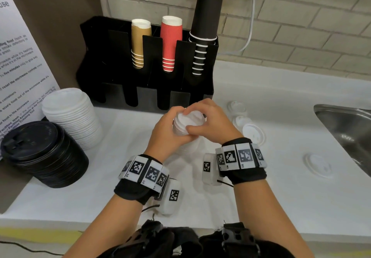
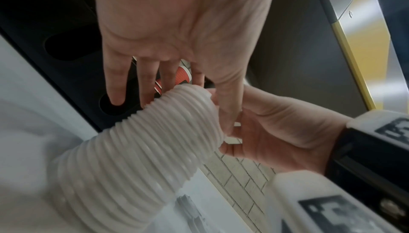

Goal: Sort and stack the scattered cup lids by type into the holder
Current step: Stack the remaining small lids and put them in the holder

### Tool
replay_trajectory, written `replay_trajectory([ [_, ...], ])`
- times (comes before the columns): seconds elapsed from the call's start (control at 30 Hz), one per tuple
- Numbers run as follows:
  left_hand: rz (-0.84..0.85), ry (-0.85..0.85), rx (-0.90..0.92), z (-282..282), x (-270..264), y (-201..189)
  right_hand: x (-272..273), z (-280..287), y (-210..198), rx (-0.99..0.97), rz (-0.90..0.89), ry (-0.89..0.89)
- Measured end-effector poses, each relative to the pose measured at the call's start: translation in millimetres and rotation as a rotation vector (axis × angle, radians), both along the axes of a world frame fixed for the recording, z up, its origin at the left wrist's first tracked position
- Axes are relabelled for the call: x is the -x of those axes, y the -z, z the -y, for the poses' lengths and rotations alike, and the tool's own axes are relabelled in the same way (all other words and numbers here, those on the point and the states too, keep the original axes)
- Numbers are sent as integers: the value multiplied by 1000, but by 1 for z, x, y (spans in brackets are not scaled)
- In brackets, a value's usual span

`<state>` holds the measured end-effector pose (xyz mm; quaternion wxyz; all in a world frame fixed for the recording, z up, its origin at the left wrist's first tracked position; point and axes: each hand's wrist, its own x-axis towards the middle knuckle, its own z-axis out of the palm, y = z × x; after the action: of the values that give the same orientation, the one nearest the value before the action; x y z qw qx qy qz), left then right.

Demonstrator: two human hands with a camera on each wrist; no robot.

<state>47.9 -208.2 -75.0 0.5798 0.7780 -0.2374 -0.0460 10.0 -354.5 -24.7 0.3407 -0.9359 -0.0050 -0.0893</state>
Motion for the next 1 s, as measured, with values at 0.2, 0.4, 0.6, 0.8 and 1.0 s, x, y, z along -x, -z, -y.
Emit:
replay_trajectory([
  [0.2,2,4,-9,0,-1,3,11,44,17,32,-215,480],
  [0.4,-11,4,-6,0,-2,4,23,76,45,321,-784,628],
  [0.6,-8,3,-8,1,-1,4,28,77,36,271,-725,723],
  [0.8,3,0,-18,2,-1,3,22,68,-7,-83,-50,588],
  [1.0,1,-21,-5,3,0,2,13,36,-27,-697,213,207],
])
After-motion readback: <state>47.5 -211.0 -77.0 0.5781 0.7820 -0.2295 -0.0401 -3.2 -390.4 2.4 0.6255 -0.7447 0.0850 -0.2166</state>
